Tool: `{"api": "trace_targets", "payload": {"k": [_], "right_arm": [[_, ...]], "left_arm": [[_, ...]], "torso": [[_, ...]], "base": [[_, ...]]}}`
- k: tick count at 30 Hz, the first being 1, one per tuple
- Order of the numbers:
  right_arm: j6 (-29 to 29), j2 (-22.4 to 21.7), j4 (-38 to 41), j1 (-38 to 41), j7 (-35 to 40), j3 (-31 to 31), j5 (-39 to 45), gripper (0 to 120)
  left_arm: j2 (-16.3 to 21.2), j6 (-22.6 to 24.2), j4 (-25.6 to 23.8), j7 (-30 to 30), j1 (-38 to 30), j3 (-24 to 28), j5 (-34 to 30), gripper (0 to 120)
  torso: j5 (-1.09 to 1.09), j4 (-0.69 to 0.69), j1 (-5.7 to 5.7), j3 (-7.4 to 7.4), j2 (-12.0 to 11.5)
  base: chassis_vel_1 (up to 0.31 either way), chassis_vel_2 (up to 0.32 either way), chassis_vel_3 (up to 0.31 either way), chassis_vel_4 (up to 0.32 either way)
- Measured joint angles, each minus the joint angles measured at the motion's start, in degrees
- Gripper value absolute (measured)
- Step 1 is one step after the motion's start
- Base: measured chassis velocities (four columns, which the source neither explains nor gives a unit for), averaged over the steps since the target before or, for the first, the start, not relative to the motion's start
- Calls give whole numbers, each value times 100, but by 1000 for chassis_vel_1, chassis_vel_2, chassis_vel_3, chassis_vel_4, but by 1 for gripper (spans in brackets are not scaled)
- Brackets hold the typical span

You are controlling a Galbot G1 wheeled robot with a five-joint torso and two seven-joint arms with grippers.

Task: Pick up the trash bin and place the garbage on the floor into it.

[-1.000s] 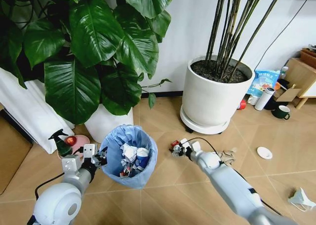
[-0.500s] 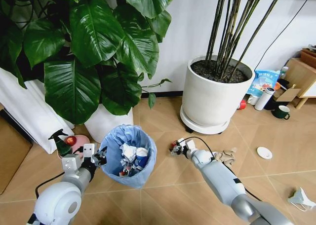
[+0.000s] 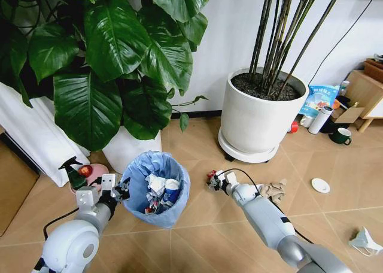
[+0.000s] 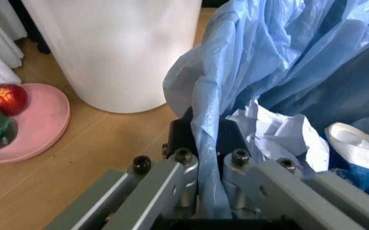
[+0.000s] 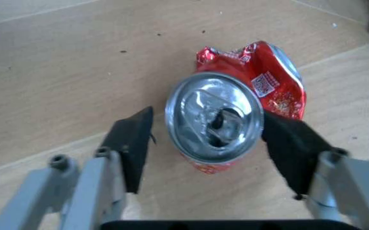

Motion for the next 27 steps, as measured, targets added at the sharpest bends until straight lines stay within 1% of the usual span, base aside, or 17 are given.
{"api": "trace_targets", "payload": {"k": [1,3,4,14,20,23,24,27], "right_arm": [[0,0,0,0,0,0,0,55],[5,7,-10,-2,-1,21,-11,47],[6,9,-13,-4,-1,27,-18,45],[31,23,4,-43,4,85,-96,45],[11,-34,317,-179,88,149,-37,45],[-68,-138,692,-305,126,216,114,45],[-68,-138,692,-305,126,216,114,45],[-122,-249,1147,-451,206,356,284,45]], "left_arm": [[0,0,0,0,0,0,0,0],[6,0,0,0,-1,5,0,0],[9,0,0,0,-3,5,-1,0],[55,0,-30,0,-9,1,-20,0],[47,0,-72,-5,20,-7,-23,0],[34,0,-88,-8,34,-11,-18,0],[34,0,-88,-8,34,-11,-18,0],[27,3,-92,-10,38,2,-8,0]], "torso": [[0,0,0,0,0],[0,0,0,0,0],[0,0,0,0,0],[0,1,0,0,1],[0,0,0,0,1],[1,0,0,0,1],[1,0,0,0,1],[2,0,0,0,1]], "base": [[0,0,0,0],[0,0,0,0],[0,0,0,0],[0,0,0,0],[0,0,0,0],[0,0,0,0],[0,0,0,0],[0,0,0,0]]}}
